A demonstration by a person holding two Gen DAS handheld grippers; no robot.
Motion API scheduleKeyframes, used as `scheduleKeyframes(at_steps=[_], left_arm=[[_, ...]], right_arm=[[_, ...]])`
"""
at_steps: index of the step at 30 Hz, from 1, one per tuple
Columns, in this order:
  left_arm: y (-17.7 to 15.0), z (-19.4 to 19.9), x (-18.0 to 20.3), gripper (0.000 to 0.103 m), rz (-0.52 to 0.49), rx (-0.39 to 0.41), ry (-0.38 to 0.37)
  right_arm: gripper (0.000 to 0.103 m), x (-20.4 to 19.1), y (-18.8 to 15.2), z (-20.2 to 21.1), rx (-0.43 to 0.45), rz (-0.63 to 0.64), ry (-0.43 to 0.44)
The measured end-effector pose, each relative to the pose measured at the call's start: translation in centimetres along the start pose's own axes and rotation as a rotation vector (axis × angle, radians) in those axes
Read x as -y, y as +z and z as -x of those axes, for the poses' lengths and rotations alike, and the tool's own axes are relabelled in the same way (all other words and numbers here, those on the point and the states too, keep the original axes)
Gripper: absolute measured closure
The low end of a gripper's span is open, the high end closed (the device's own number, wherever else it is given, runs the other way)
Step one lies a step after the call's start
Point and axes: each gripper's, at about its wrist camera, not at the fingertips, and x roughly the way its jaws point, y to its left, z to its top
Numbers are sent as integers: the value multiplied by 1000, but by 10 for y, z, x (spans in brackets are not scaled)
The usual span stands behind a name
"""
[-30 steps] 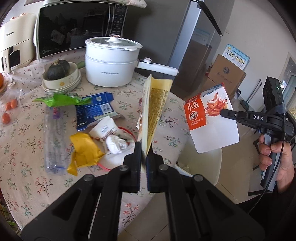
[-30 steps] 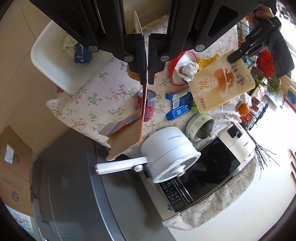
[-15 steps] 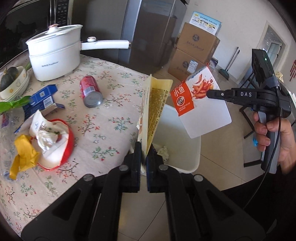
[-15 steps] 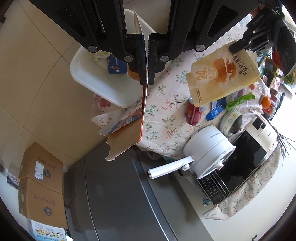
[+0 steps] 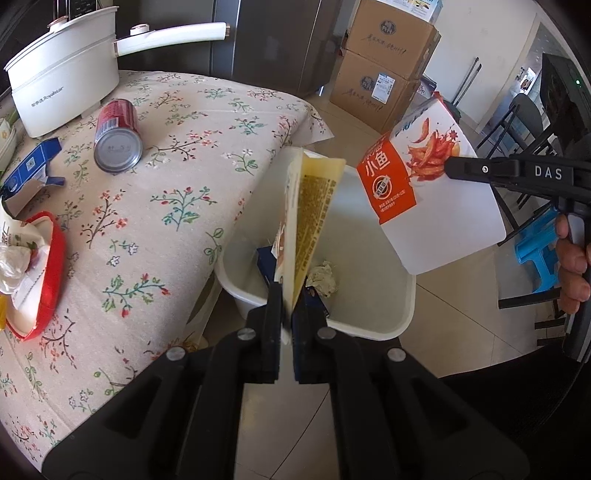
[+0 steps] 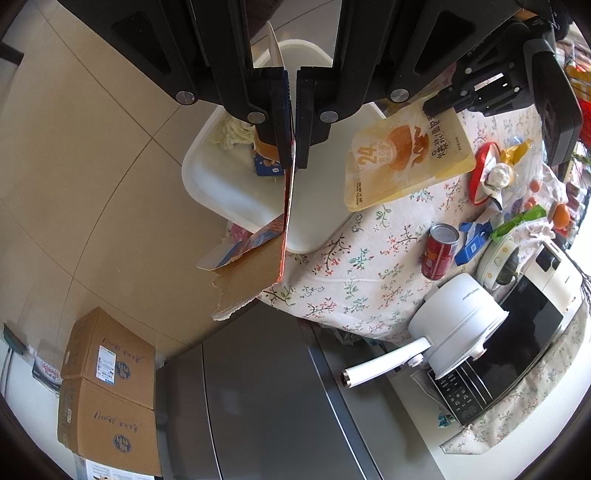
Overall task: Collect trash
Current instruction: 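Carry both bags over the white bin and release them inside, then move both grippers back toward the table and the yellow bag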
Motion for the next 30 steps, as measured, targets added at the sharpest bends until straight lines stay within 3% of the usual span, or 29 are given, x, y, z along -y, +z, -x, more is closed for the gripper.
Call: scheduleKeyframes(at_steps=[3,5,7,9,12,18,30], left_arm=[[1,-3,2,96,-13,11,-1],[3,-3,1,89,-23,21,14],[4,-1,0,76,-28,32,14],[5,1,-2,54,-35,43,30],[4,7,-4,39,-47,63,62],[-1,17,-12,25,-53,58,100],[-18,47,-37,17,-30,47,172]], right_arm=[[101,1,0,-2,-4,0,-5],[101,1,0,-3,-8,1,-7],[101,1,0,-4,-11,4,-11],[101,1,0,-5,-15,5,-14],[100,1,0,-8,-21,3,-21],[100,-2,0,-18,-46,7,-37],[100,-17,4,-44,-100,39,-73]])
